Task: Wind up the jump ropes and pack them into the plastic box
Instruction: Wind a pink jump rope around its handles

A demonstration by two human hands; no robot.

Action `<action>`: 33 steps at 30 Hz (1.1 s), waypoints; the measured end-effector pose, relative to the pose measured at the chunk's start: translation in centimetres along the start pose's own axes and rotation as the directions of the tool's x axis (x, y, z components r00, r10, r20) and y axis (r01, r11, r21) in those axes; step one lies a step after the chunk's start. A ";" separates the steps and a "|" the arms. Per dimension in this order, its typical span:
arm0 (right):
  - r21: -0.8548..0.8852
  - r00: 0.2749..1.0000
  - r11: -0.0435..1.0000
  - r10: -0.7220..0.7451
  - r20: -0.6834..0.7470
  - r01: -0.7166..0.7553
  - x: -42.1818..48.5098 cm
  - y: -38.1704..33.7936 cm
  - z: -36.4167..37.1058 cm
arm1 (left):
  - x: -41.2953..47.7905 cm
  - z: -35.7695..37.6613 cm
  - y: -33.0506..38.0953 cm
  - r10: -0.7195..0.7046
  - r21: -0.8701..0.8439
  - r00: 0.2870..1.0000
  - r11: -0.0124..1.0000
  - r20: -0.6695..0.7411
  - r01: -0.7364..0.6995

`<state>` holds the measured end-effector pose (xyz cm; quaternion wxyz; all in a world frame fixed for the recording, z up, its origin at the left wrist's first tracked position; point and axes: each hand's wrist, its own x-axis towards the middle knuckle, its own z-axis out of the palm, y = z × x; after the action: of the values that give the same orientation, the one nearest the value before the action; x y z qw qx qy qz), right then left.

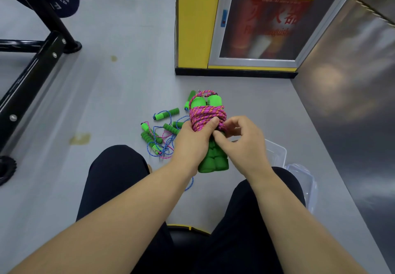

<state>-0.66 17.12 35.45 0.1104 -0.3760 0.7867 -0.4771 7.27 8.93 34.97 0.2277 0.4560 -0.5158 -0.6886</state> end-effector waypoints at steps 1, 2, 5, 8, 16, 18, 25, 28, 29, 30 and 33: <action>-0.025 0.999 0.999 0.035 0.009 -0.034 0.1 -0.2 0.0 | 0.0 0.0 -0.1 0.011 0.011 1.000 1.000 -0.010 -0.011; -0.039 0.998 0.997 0.068 0.015 -0.067 0.2 -0.5 0.0 | 0.0 -0.1 -0.1 0.021 0.019 1.000 1.000 -0.013 -0.020; -0.041 0.994 0.993 0.110 0.019 -0.109 0.6 -0.9 -0.2 | -0.1 -0.1 0.0 0.041 0.044 0.999 0.998 -0.013 -0.041; -0.078 0.998 0.995 0.062 -0.019 -0.064 0.7 -1.1 0.0 | 0.0 -0.2 0.3 0.081 0.064 0.996 0.995 -0.033 -0.079; -0.120 0.998 0.992 0.043 -0.041 -0.048 0.8 -1.4 0.9 | 0.1 -0.3 0.3 0.075 0.072 0.994 0.995 -0.074 -0.070; -0.085 0.997 0.993 0.078 -0.007 -0.078 1.0 -1.4 0.7 | 0.1 -0.4 0.2 0.086 0.093 0.993 0.993 -0.078 -0.079; -0.166 0.998 0.985 0.060 0.037 -0.053 1.2 -1.6 0.6 | 0.1 -0.1 0.4 0.133 0.152 0.985 0.982 -0.107 -0.116; -0.085 0.994 0.991 0.105 -0.005 -0.105 0.8 -1.9 0.8 | -0.3 0.3 0.2 0.165 0.154 0.978 0.977 -0.128 -0.145; -0.045 0.991 0.990 0.135 -0.021 -0.136 0.8 -1.9 0.9 | -0.4 0.3 0.2 0.175 0.156 0.976 0.976 -0.131 -0.154; -0.008 0.985 0.986 0.168 -0.036 -0.168 0.7 -1.9 1.0 | -0.4 0.4 0.0 0.180 0.157 0.975 0.975 -0.134 -0.158; 0.146 0.960 0.954 0.273 -0.057 -0.262 0.4 -1.3 1.4 | -0.4 0.4 -0.3 0.161 0.112 0.976 0.983 -0.147 -0.145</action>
<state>0.48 15.59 35.88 0.1691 -0.2390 0.7995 -0.5246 7.16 9.55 34.91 0.2962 0.4783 -0.5642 -0.6043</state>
